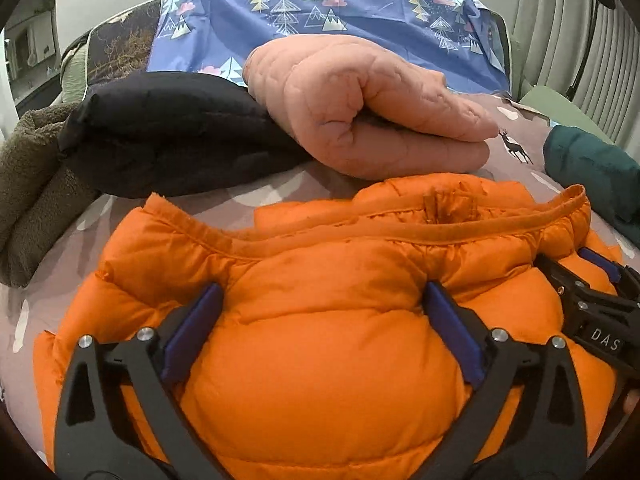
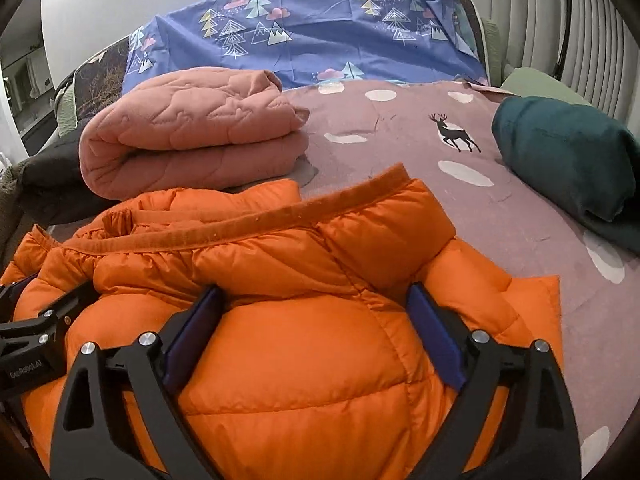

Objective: Fold large clothes

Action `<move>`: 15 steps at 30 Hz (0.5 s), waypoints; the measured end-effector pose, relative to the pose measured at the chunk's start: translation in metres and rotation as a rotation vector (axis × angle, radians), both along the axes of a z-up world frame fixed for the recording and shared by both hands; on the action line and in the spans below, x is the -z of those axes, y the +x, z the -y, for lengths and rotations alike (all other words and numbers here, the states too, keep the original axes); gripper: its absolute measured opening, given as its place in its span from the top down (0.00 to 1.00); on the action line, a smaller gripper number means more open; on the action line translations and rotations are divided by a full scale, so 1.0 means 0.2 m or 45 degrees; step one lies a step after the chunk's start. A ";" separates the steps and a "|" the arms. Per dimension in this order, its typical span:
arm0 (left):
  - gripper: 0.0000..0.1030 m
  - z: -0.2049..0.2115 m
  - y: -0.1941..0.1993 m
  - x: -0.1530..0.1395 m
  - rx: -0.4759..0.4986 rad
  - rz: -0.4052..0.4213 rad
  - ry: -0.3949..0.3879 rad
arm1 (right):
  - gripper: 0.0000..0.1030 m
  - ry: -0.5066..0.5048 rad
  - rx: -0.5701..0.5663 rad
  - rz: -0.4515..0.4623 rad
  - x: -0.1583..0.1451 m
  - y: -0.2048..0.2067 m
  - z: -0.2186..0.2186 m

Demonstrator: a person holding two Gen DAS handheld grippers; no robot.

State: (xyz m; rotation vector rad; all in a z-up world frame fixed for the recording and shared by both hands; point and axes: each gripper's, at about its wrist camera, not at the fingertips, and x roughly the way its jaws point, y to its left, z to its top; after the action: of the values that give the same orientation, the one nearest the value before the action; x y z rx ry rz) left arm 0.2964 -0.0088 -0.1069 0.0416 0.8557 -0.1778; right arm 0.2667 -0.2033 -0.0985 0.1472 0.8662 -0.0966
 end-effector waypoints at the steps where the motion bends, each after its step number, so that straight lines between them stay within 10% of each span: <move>1: 0.02 0.00 0.00 0.01 -0.002 0.003 -0.003 | 0.09 -0.003 0.000 -0.001 0.01 0.01 0.00; 15: 0.02 0.00 0.05 0.07 0.003 -0.046 -0.016 | 0.05 -0.019 -0.016 -0.043 0.06 0.07 0.00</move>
State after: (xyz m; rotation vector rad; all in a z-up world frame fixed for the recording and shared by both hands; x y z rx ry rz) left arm 0.3072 -0.0088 -0.1203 0.0274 0.8904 -0.1863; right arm 0.2805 -0.2026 -0.1115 0.1268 0.8995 -0.0940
